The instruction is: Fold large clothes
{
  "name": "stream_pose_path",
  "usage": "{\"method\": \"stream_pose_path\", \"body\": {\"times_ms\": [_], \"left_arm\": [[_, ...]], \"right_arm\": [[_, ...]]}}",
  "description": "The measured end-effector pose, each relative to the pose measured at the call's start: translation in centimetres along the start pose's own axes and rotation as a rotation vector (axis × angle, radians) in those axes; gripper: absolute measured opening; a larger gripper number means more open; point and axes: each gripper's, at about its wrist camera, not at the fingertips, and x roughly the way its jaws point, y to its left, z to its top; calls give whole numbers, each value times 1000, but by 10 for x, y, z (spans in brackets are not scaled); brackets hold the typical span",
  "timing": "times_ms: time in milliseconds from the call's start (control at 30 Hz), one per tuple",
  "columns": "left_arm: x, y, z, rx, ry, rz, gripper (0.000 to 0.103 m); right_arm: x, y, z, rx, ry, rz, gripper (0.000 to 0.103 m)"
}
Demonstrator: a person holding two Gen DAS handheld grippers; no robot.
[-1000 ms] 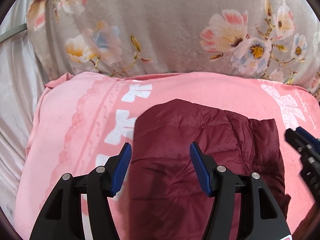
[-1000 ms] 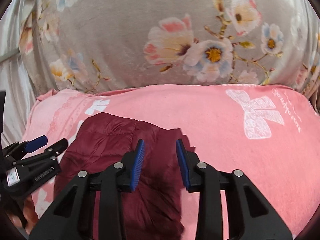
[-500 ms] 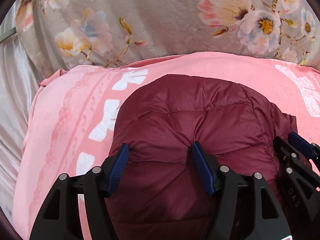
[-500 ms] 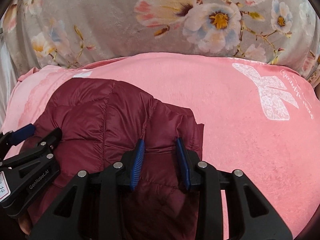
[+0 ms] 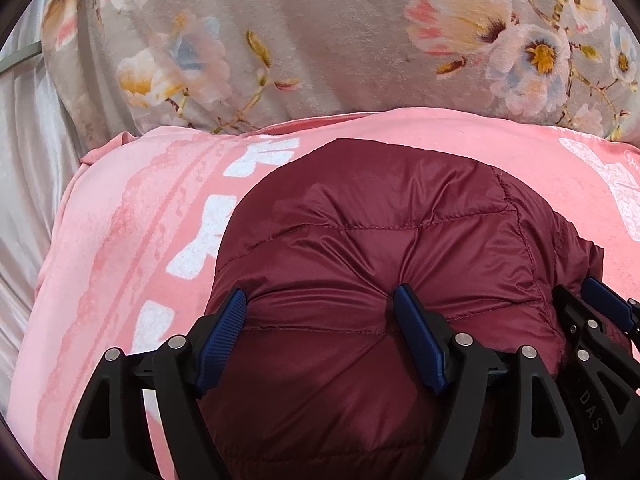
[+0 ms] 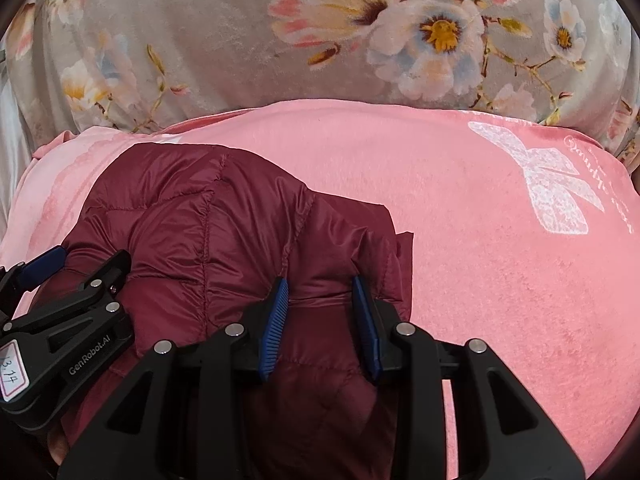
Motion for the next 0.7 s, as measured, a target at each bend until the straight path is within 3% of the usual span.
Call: {"method": "stream_pose_path", "body": {"times_ms": [533, 700], "left_arm": [[2, -1, -1, 5, -8, 9, 75], [0, 2, -1, -4, -8, 13, 79]], "right_arm": [[1, -2, 1, 1, 2, -7, 34], [-1, -4, 2, 7, 0, -10, 41]]}}
